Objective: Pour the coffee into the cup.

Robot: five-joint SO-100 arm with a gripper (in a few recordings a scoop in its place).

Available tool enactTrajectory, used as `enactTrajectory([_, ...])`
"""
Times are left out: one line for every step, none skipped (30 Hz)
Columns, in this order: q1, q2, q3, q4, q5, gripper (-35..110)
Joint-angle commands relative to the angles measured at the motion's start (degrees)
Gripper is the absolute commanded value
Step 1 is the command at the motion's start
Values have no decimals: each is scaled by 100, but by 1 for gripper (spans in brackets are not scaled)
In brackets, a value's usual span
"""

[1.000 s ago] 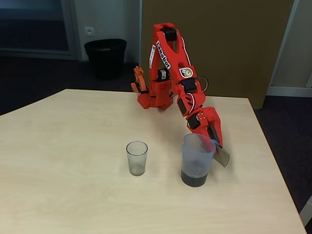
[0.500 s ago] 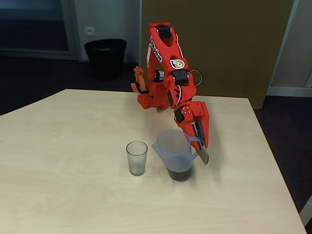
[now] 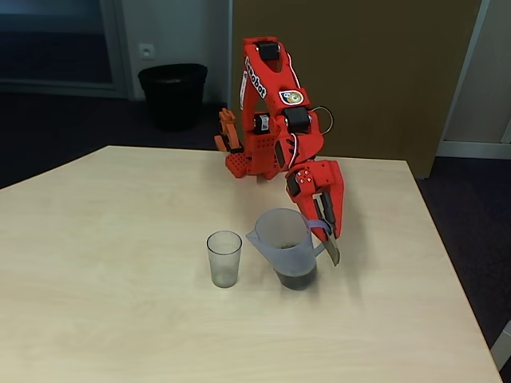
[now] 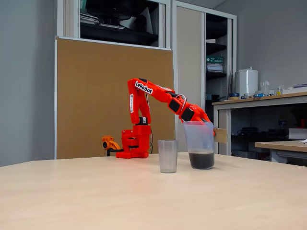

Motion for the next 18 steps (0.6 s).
enactTrajectory([53, 413, -378, 202, 246, 0])
enactTrajectory([70, 439, -404, 264, 272, 0])
enactTrajectory([88, 466, -422, 308, 343, 0])
enactTrajectory([114, 501, -439, 360, 378, 0])
enactTrajectory([132, 527, -475, 422, 387, 0])
enactTrajectory([158, 554, -510, 492, 422, 0])
enactTrajectory([185, 589, -545, 571, 431, 0])
enactTrajectory([193, 606, -589, 650, 448, 0])
enactTrajectory([211, 633, -633, 712, 475, 0])
enactTrajectory([229, 659, -668, 773, 483, 0])
enactTrajectory([237, 677, -712, 853, 501, 0])
enactTrajectory([246, 686, -756, 923, 527, 0])
enactTrajectory([255, 703, -782, 958, 527, 0])
enactTrajectory([264, 712, -809, 993, 545, 0])
enactTrajectory([264, 721, -835, 1028, 624, 0])
enactTrajectory([264, 738, -844, 1037, 712, 0])
enactTrajectory([264, 756, -844, 1037, 817, 0])
enactTrajectory([264, 773, -844, 1046, 949, 0])
